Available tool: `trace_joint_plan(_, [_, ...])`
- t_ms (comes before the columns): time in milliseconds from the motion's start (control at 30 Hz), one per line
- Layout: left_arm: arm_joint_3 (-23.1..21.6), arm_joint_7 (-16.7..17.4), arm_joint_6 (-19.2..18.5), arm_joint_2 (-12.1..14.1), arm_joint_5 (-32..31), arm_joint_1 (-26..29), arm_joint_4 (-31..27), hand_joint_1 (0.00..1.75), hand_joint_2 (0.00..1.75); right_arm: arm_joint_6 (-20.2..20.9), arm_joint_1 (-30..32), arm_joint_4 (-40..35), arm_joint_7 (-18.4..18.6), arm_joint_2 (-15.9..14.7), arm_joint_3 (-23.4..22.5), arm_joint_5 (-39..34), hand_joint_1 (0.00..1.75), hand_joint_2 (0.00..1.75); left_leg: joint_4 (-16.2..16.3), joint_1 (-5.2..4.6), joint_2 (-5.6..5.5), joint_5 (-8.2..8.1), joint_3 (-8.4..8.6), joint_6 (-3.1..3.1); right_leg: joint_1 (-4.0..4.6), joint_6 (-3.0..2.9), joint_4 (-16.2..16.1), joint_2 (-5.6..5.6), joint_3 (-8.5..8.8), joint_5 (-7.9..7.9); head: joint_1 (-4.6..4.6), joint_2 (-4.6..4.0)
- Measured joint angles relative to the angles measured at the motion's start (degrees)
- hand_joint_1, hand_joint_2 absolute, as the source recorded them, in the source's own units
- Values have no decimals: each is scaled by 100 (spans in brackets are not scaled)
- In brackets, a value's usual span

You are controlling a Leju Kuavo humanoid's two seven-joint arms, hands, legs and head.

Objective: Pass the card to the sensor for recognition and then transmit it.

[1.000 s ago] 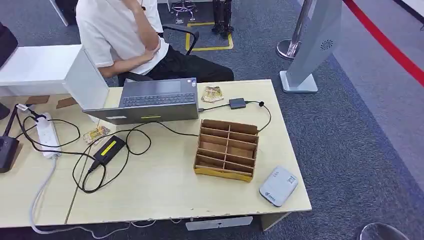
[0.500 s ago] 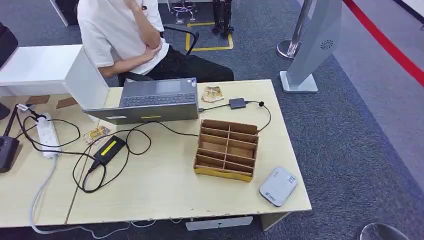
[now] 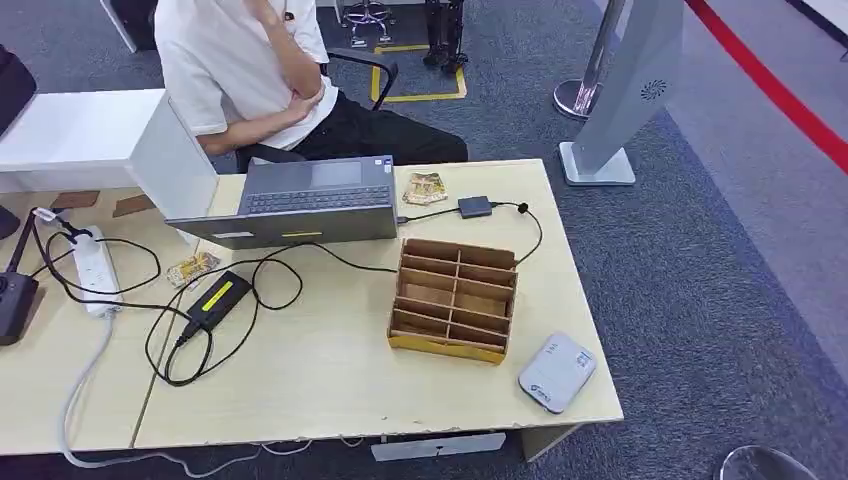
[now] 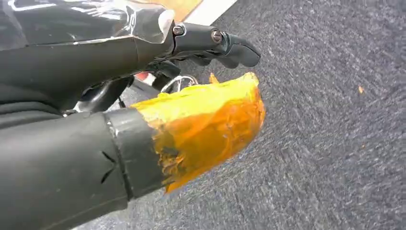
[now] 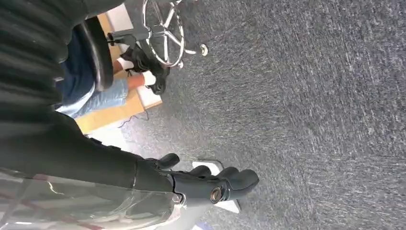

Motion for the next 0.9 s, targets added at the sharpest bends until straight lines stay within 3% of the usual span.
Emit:
trace_joint_plan(233, [0,24,-2,11,-54,4,0,0,0,2,-1,0,0,0,-9,4,0,175,0,0,0,0,0,0,0,0,0,0,0,0,0,0])
trace_joint_plan(267, [11,146,-2,13,-377,-32,0,0,0,11,-1,0,-11,0,-26,9,0,175,0,0,-1,0,6,0,0,0,0,-1,-8,0,0,2])
trace_joint_plan(300, [79,745,-28,-87,-1054,-377,-37,0,0,374,0,0,-211,2,-33,131,0,175,2,-1,-13,8,7,3,-1,1,0,-16,-8,3,-2,0])
trace_joint_plan(333, [30,1044,-66,-123,-1198,-514,-149,0,175,698,-1,0,-341,-4,-33,142,0,175,2,-2,-13,9,3,4,-2,3,0,-16,0,7,-4,0])
trace_joint_plan(400, [-59,1307,-411,-190,-1353,-710,-321,0,175,1080,-10,0,-457,-7,-31,194,0,175,1,-1,-12,11,4,1,-1,1,0,-16,11,9,2,0])
trace_joint_plan(500, [-160,1213,-1575,-254,-1427,-901,-494,0,175,2069,-19,4,-544,-63,15,328,0,175,2,-2,-6,11,11,1,-1,4,0,-12,16,13,0,2])
trace_joint_plan(567, [-210,1089,-2120,-271,-1447,-981,-542,0,175,2513,-15,9,-570,-112,74,422,0,175,3,-2,-6,11,12,1,-2,4,0,-12,15,14,2,0])
trace_joint_plan(733, [-258,1038,-2273,-273,-1458,-1025,-627,0,175,2655,-19,13,-586,-192,162,439,0,175,4,-2,-5,8,15,4,-2,5,0,-8,11,12,0,2])
trace_joint_plan(767, [-264,1016,-2335,-273,-1456,-1020,-638,0,175,2684,-20,13,-586,-197,166,461,0,0,3,-2,-6,8,14,4,-2,5,0,-8,9,11,0,2])
trace_joint_plan(800, [-271,910,-2523,-275,-1456,-1015,-643,0,175,2751,-19,13,-610,-203,194,544,0,0,3,-1,-6,8,13,4,-1,6,0,-8,8,9,-2,0])
trace_joint_plan(833, [-284,809,-2720,-275,-1458,-1012,-647,0,175,2802,-19,13,-631,-212,231,592,0,175,3,-1,-7,8,12,4,-1,6,0,-9,8,9,2,0])
trace_joint_plan(900, [-301,654,-3003,-278,-1495,-1022,-654,0,175,2880,-19,13,-706,-229,293,656,0,175,2,-1,-6,7,12,4,-1,5,0,-8,8,7,0,2])
